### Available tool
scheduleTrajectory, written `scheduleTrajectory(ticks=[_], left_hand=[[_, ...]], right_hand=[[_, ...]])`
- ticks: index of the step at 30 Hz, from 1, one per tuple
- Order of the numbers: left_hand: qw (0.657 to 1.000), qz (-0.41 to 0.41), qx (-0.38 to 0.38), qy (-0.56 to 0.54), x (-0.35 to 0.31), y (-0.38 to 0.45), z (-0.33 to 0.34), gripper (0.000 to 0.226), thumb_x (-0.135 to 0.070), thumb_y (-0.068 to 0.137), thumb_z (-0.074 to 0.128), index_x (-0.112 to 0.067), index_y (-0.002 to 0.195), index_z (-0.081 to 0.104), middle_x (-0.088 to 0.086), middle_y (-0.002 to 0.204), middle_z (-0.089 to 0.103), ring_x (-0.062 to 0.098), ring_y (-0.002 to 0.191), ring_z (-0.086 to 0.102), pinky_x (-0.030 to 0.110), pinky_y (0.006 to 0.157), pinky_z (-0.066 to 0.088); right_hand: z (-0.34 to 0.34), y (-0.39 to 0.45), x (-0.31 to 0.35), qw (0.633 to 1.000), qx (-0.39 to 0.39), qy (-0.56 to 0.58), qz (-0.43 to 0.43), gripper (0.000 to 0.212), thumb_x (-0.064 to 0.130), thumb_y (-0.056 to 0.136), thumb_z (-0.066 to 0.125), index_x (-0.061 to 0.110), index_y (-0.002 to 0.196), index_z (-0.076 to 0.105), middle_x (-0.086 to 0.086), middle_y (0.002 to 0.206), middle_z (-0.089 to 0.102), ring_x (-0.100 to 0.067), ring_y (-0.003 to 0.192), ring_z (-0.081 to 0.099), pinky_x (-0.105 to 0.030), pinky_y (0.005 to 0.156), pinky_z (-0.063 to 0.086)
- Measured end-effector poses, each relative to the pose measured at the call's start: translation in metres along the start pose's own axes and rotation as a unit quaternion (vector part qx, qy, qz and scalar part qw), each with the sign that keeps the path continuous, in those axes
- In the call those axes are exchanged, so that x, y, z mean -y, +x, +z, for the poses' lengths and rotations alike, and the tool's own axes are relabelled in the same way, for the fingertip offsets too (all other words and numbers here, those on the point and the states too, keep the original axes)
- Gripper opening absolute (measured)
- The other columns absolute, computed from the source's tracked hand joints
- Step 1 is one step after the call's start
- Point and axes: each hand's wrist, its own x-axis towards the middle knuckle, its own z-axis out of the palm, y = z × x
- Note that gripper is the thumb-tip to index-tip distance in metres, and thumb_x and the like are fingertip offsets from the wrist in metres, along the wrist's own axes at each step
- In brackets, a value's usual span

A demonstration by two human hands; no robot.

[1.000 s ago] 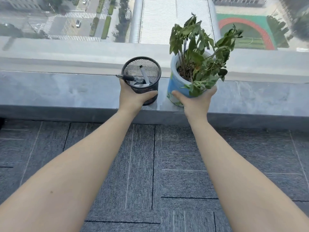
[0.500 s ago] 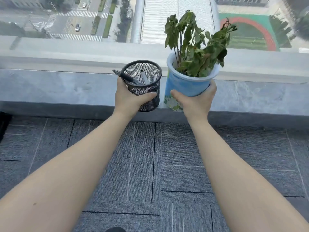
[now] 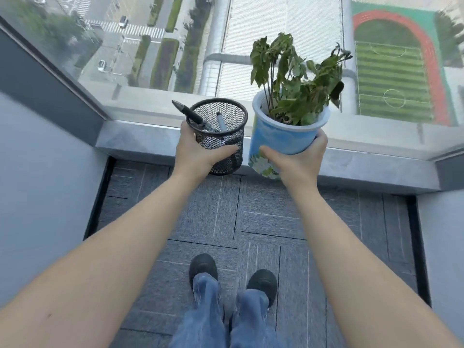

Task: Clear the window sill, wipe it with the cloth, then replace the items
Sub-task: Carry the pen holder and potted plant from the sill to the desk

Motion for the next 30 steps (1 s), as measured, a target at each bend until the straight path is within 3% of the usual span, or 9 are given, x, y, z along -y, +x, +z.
scheduleTrajectory(ticks=[5,10,13,16,18,22,25,27,30], left_hand=[[0.999,0.023,-0.015,-0.019,-0.094,-0.058,-0.034,0.075,-0.023,0.05,0.08,-0.017,0.114,0.041,-0.004,0.106,0.055,0.016,0.104,0.054,0.03,0.091,0.044],[0.997,0.042,-0.042,-0.043,-0.147,-0.117,-0.058,0.064,-0.03,0.044,0.08,-0.032,0.096,0.043,-0.007,0.1,0.059,0.018,0.102,0.059,0.035,0.091,0.049],[0.993,0.068,-0.089,-0.042,-0.168,-0.163,-0.073,0.057,-0.023,0.052,0.081,-0.031,0.094,0.042,-0.016,0.092,0.055,0.012,0.093,0.056,0.025,0.084,0.047],[0.986,0.074,-0.136,-0.06,-0.181,-0.216,-0.092,0.057,-0.026,0.048,0.078,-0.031,0.094,0.045,-0.012,0.094,0.058,0.011,0.092,0.058,0.034,0.09,0.048],[0.98,0.076,-0.173,-0.061,-0.186,-0.252,-0.109,0.064,-0.033,0.042,0.078,-0.029,0.098,0.047,-0.006,0.099,0.06,0.014,0.096,0.059,0.038,0.092,0.048],[0.961,0.066,-0.261,-0.055,-0.197,-0.323,-0.153,0.082,-0.042,0.038,0.075,-0.014,0.11,0.048,-0.001,0.106,0.061,0.018,0.102,0.059,0.04,0.095,0.048],[0.94,0.06,-0.328,-0.066,-0.197,-0.377,-0.19,0.085,-0.046,0.035,0.071,-0.016,0.111,0.047,-0.003,0.107,0.058,0.016,0.102,0.055,0.033,0.093,0.045],[0.925,0.058,-0.368,-0.077,-0.194,-0.409,-0.213,0.082,-0.046,0.035,0.071,-0.02,0.108,0.045,0.0,0.113,0.057,0.017,0.107,0.053,0.032,0.095,0.042],[0.902,0.064,-0.419,-0.083,-0.185,-0.464,-0.248,0.079,-0.041,0.039,0.077,-0.018,0.108,0.046,0.01,0.123,0.058,0.024,0.115,0.054,0.044,0.103,0.043]], right_hand=[[-0.036,-0.041,0.098,0.999,0.022,-0.001,-0.032,0.085,0.015,0.052,0.088,0.011,0.12,0.037,-0.01,0.125,0.043,-0.019,0.114,0.049,-0.03,0.092,0.052],[-0.059,-0.081,0.158,0.995,0.071,0.02,-0.072,0.086,0.031,0.037,0.085,0.02,0.109,0.039,-0.01,0.121,0.048,-0.025,0.111,0.053,-0.039,0.086,0.055],[-0.075,-0.109,0.188,0.987,0.116,0.037,-0.102,0.075,0.027,0.038,0.084,0.028,0.098,0.04,-0.008,0.113,0.051,-0.017,0.1,0.055,-0.023,0.074,0.054],[-0.094,-0.142,0.21,0.975,0.164,0.056,-0.142,0.063,0.006,0.048,0.087,0.032,0.081,0.04,0.012,0.089,0.049,0.005,0.076,0.055,-0.006,0.056,0.047],[-0.1,-0.167,0.225,0.964,0.204,0.054,-0.159,0.06,0.001,0.051,0.085,0.031,0.077,0.041,0.015,0.082,0.048,0.009,0.068,0.055,-0.008,0.053,0.047],[-0.095,-0.226,0.255,0.936,0.292,0.066,-0.184,0.051,0.009,0.045,0.082,0.027,0.08,0.048,0.009,0.08,0.056,0.013,0.062,0.057,-0.012,0.052,0.049],[-0.082,-0.277,0.275,0.907,0.365,0.075,-0.198,0.052,-0.004,0.052,0.084,0.025,0.074,0.047,0.01,0.075,0.054,0.016,0.055,0.055,-0.009,0.049,0.047],[-0.073,-0.309,0.286,0.885,0.402,0.079,-0.22,0.047,-0.002,0.048,0.083,0.025,0.071,0.052,0.01,0.073,0.058,0.011,0.055,0.057,-0.014,0.051,0.049],[-0.06,-0.365,0.3,0.851,0.459,0.088,-0.239,0.041,0.005,0.046,0.079,0.027,0.072,0.055,0.009,0.073,0.06,0.008,0.056,0.059,-0.016,0.052,0.05]])
